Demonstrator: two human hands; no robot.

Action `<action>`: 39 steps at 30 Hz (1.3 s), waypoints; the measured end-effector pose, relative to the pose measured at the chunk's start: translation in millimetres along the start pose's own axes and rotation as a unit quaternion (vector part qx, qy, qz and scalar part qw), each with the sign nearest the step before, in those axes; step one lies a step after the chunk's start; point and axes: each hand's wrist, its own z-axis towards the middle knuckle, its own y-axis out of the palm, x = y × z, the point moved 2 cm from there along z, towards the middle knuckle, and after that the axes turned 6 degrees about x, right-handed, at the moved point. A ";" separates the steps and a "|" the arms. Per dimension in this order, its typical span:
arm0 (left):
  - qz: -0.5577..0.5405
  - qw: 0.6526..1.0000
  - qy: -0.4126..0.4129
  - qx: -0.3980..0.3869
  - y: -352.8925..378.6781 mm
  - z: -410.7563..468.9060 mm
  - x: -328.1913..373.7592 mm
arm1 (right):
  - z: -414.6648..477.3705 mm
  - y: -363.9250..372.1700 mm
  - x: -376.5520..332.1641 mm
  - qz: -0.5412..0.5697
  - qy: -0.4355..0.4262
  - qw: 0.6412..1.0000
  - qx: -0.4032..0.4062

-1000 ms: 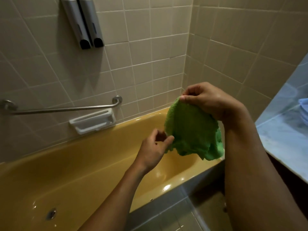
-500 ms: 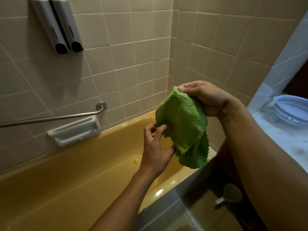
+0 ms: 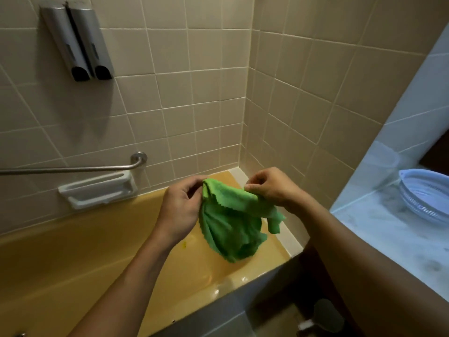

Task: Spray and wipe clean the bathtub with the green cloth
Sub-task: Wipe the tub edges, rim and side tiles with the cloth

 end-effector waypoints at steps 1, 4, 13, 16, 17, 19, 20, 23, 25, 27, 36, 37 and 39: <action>-0.005 1.000 -0.018 -0.002 9.2 1.9 1.8 | -4.9 0.9 2.8 0.023 -0.028 0.999 -0.011; 0.029 0.999 -0.045 -0.005 35.4 3.6 2.7 | -24.8 1.4 3.9 0.191 -0.127 0.970 -0.081; 0.117 0.991 -0.058 -0.001 41.6 -4.0 28.6 | -27.2 -1.1 3.4 0.095 -0.221 0.969 0.048; 0.157 0.986 -0.052 0.006 19.4 -1.3 37.3 | -25.7 4.7 -6.2 0.200 -0.172 0.964 0.016; 0.174 0.984 -0.041 0.007 11.4 -0.5 40.2 | -27.0 9.8 -11.6 0.260 -0.141 0.955 -0.004; 0.254 0.967 0.015 -0.012 -4.5 0.6 47.1 | -30.2 23.1 -24.1 0.354 -0.083 0.931 -0.043; 0.300 0.952 0.049 -0.030 -10.6 -0.4 50.8 | -33.1 28.7 -32.3 0.384 -0.062 0.919 -0.065; 0.355 0.929 0.098 -0.049 -29.0 -3.8 51.8 | -38.5 40.5 -55.1 0.419 -0.051 0.895 -0.144; 0.312 0.947 0.076 -0.010 -43.7 -2.7 49.0 | -35.7 40.7 -64.9 0.345 -0.100 0.918 -0.166; 0.229 0.973 0.035 0.017 -55.8 0.3 46.9 | -32.7 38.9 -72.8 0.232 -0.165 0.949 -0.137; 0.018 0.996 -0.059 -0.062 -54.3 6.3 36.8 | -19.0 21.5 -107.2 0.205 -0.201 0.953 -0.098; 0.033 0.994 -0.064 -0.080 -53.6 5.0 30.6 | -15.4 20.3 -107.7 0.220 -0.201 0.950 -0.090; 0.109 0.984 -0.068 -0.119 -51.3 -1.3 10.1 | -8.0 16.4 -105.8 0.257 -0.186 0.947 -0.056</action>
